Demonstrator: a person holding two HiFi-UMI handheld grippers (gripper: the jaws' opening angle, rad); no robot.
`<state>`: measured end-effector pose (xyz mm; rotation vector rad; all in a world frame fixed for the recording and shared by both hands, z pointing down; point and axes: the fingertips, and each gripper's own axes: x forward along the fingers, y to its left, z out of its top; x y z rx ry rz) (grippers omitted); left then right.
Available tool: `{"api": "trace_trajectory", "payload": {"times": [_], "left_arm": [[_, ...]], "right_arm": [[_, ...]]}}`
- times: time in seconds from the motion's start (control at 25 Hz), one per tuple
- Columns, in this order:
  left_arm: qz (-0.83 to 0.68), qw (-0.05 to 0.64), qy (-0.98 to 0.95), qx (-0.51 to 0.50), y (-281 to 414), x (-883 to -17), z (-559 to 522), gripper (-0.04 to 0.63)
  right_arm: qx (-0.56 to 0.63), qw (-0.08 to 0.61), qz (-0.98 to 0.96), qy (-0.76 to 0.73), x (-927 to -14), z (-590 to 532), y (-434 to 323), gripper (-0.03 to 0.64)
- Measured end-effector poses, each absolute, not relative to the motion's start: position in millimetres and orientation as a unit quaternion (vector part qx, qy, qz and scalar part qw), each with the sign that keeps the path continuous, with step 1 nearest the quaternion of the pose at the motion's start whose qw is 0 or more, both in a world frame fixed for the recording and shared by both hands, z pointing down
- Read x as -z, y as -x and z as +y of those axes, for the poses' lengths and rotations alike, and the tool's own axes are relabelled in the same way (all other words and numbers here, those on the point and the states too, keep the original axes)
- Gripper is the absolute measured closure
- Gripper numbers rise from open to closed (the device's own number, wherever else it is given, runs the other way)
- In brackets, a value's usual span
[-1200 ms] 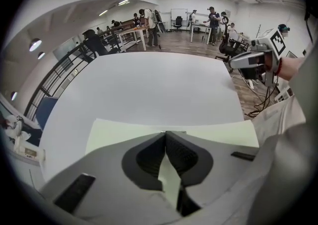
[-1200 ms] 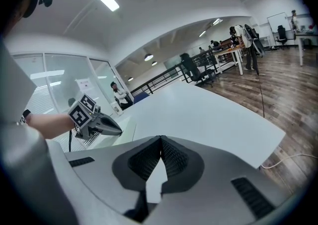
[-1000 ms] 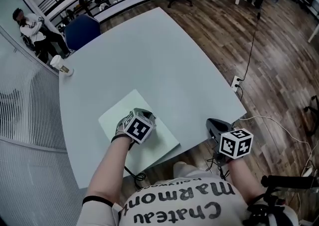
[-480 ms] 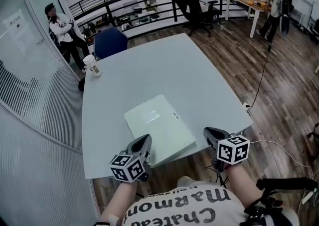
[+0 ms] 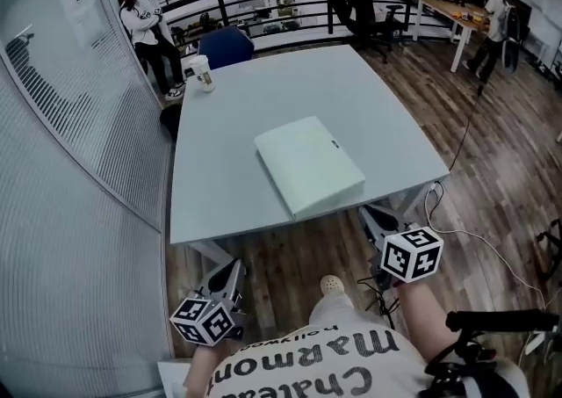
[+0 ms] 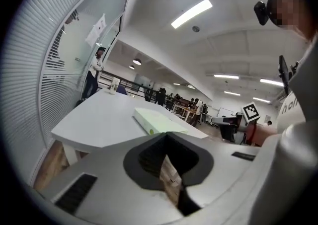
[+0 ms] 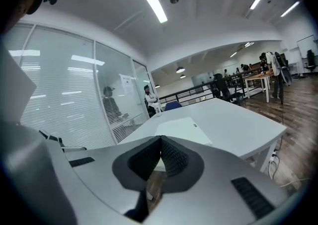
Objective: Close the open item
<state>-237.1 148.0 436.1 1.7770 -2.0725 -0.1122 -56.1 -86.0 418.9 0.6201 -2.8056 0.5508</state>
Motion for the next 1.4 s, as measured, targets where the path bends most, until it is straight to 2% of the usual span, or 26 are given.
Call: {"api": "trace_trajectory", "payload": {"times": [0.2,0.52,1.4], "left_arm": [[-0.745,0.172,-0.642,0.062,202.7,-399.4,218.8,0.577],[-0.732,0.175,-0.654,0.077,159.1,-381.5,272.8,0.577],[-0.746,0.153,-0.641,0.090,95.1,-363.2,256.1,0.578]], "right_arm": [[-0.180,0.104,-0.959,-0.191,-398.0,1.0,29.2,0.617],[-0.160,0.122,-0.962,-0.184,-379.8,76.4,-14.1,0.617],[-0.141,0.135,-0.963,-0.186,-366.5,41.3,-84.2,0.617]]}}
